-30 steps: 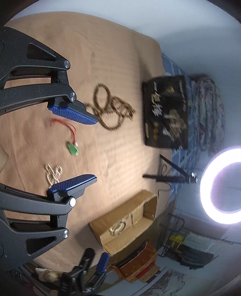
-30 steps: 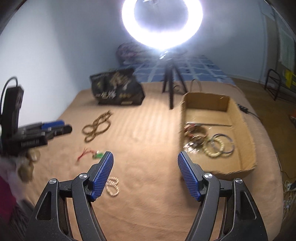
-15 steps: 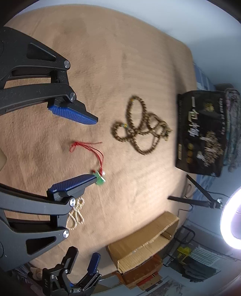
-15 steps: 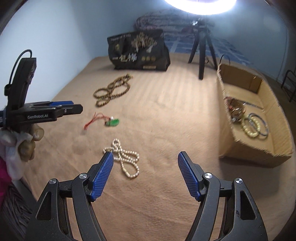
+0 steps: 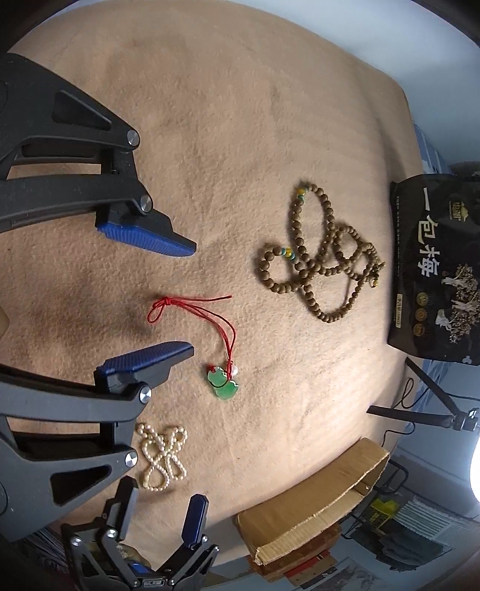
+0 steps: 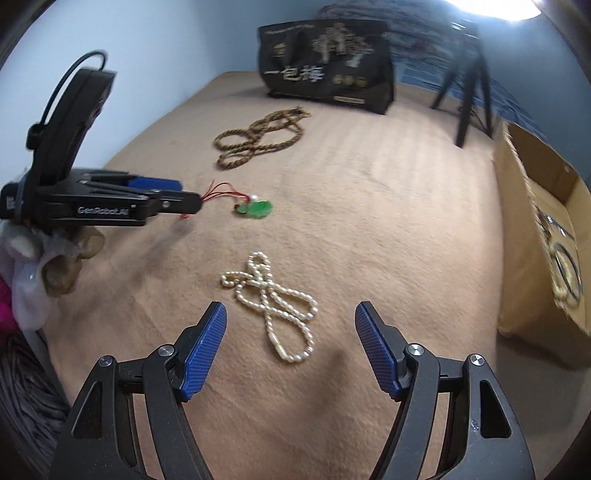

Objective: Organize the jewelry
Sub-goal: 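Move both open tools back over the jade pendant and pearl necklace, then close the left tool on the jade pendant's red cord while the right tool grasps the pearl necklace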

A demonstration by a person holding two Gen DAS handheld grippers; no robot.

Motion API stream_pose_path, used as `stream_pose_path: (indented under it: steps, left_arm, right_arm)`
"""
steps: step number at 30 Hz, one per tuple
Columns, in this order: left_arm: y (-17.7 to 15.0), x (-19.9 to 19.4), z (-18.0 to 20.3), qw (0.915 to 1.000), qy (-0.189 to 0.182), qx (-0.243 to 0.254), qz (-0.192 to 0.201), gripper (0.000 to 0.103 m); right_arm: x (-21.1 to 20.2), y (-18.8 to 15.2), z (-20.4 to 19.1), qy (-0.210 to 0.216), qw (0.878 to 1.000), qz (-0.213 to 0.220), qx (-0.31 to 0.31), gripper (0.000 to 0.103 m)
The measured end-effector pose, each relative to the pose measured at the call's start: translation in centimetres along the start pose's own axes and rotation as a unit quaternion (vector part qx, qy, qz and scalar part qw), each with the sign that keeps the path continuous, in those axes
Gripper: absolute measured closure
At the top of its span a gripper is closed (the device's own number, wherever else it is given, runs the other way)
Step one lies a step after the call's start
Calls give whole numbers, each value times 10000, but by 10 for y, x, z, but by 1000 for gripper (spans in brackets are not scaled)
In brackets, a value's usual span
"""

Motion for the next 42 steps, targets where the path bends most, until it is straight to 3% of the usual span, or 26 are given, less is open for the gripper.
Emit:
stream_pose_path:
  steps: [2,9,14,19,23,28,30,42]
  left_arm:
    - [0,4,-1,10000,28,19,-42,63]
    - [1,13,2,9999,115,120,-26,73]
    - [3,15,2,9997,152,164,5,95]
    - [3,16,4,9997,156,176,38,100]
    - [3,15,6,9997,153,170,58,102]
    - [5,9,9,9999,19,72,100,103]
    - [6,3,15,9998,-43,93,166,103]
    - [18,-26,48,9976,-295,292,553,103]
  right_arm:
    - [3,2,-4,16,9999,-2,-132,31]
    - [20,5,-16,-52,9985,-124,-535,31]
    - [32,5,-14,-134,9980,-215,-572,31]
    - [33,5,-18,-269,9968,-243,-709,32]
    - [32,6,-21,-255,9964,-269,-767,48]
    - [30,6,-23,-194,9966,-302,-746,87]
    - [29,6,-24,-175,9965,-318,-757,93]
    - [12,8,-19,-220,9981,-166,-548,97]
Point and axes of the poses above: each gripper's, at about its wrist camera, not at the fingertips, and x roughly the way its jaws point, z to its right, y to its top, the point moved 4 cm from there along x, roughly the way its jaws point, and after that the axes turned 5 degrees about -y, right-handed, at the moved point
